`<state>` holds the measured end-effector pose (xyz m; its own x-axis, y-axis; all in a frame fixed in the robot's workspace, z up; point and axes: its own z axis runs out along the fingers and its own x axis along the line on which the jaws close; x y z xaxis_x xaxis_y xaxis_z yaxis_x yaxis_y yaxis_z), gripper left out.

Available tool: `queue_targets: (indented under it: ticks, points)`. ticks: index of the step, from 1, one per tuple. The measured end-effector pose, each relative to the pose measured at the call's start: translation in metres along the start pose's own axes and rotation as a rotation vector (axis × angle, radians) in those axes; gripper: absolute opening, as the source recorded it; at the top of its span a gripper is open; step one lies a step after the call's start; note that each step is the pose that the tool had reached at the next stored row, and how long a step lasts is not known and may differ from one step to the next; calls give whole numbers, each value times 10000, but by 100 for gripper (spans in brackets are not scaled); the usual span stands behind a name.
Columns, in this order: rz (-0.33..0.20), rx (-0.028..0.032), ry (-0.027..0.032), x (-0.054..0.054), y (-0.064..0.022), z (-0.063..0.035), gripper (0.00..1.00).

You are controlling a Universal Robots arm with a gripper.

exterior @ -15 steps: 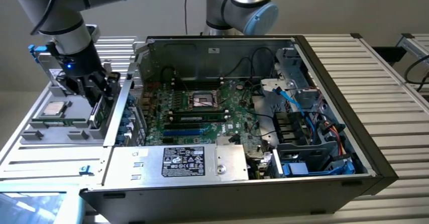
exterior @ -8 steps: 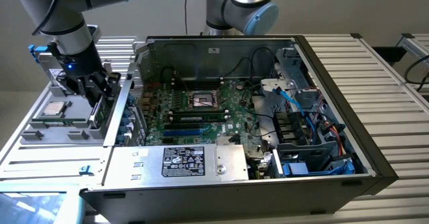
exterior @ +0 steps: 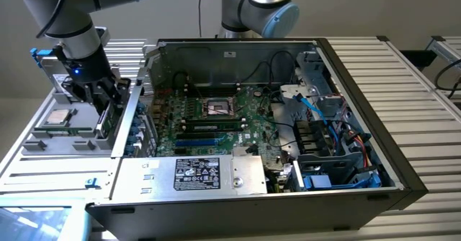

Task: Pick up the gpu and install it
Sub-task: 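Pick up the gpu and move the gpu toward the slot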

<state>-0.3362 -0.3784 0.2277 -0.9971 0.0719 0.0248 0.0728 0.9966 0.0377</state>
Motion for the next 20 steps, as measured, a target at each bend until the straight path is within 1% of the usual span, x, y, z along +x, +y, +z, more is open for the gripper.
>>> queue_targets:
  ticks: [6,7,8,9,11,20]
  points:
    - [0,0,-1,-2,-6,10,49]
    - [0,1,0,-2,-7,10,47]
    - [0,1,0,-1,-7,11,41]
    - [-1,0,2,-1,-7,11,41]
    - [-1,1,1,-1,-7,11,29]
    - [-1,0,1,-2,-7,11,28]
